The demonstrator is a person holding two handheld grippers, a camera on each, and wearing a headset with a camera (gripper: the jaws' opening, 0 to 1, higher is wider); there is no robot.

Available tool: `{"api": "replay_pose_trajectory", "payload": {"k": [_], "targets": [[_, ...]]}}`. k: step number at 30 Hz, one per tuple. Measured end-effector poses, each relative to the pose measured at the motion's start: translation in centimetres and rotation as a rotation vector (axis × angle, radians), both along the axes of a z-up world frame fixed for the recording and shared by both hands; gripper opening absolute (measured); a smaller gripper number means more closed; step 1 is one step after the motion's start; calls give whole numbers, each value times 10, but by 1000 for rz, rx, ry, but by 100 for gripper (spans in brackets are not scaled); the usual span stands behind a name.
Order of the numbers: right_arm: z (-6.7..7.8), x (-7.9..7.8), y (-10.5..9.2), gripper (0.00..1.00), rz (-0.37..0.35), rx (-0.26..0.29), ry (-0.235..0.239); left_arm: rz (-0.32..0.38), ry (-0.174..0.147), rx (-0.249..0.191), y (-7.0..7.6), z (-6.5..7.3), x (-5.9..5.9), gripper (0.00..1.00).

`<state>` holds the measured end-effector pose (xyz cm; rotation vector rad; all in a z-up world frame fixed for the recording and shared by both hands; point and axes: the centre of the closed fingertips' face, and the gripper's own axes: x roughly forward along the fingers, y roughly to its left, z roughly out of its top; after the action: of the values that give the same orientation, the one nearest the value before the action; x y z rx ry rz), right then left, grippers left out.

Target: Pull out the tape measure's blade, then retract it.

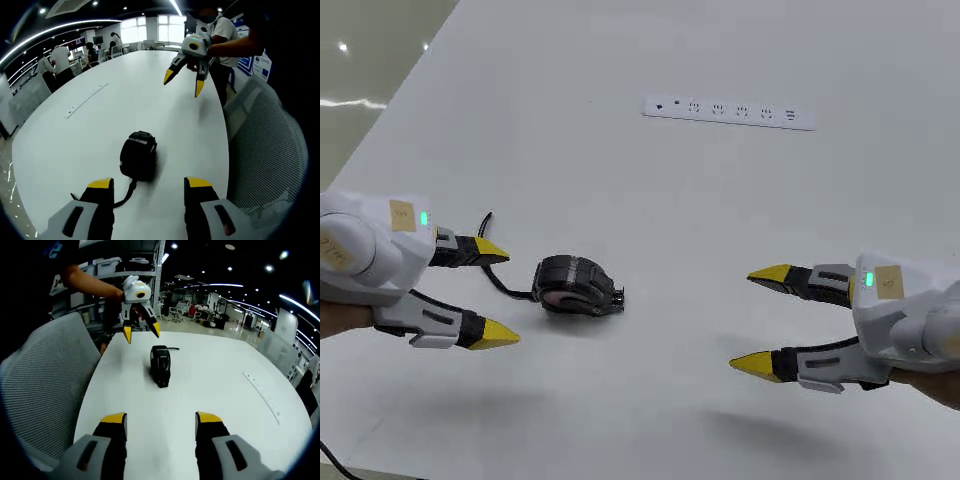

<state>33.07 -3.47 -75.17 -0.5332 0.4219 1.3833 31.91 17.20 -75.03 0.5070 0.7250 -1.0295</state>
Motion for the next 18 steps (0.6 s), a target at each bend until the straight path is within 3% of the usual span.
{"api": "replay_pose_trajectory", "payload": {"k": [7,18], "targets": [[-5,5,21,49,61,-4,-5,-53,-10,36,-4,-3,11,51],[-15,15,49,40,112,-13,-3,-119,13,87,-10,-17,22,45]]}}
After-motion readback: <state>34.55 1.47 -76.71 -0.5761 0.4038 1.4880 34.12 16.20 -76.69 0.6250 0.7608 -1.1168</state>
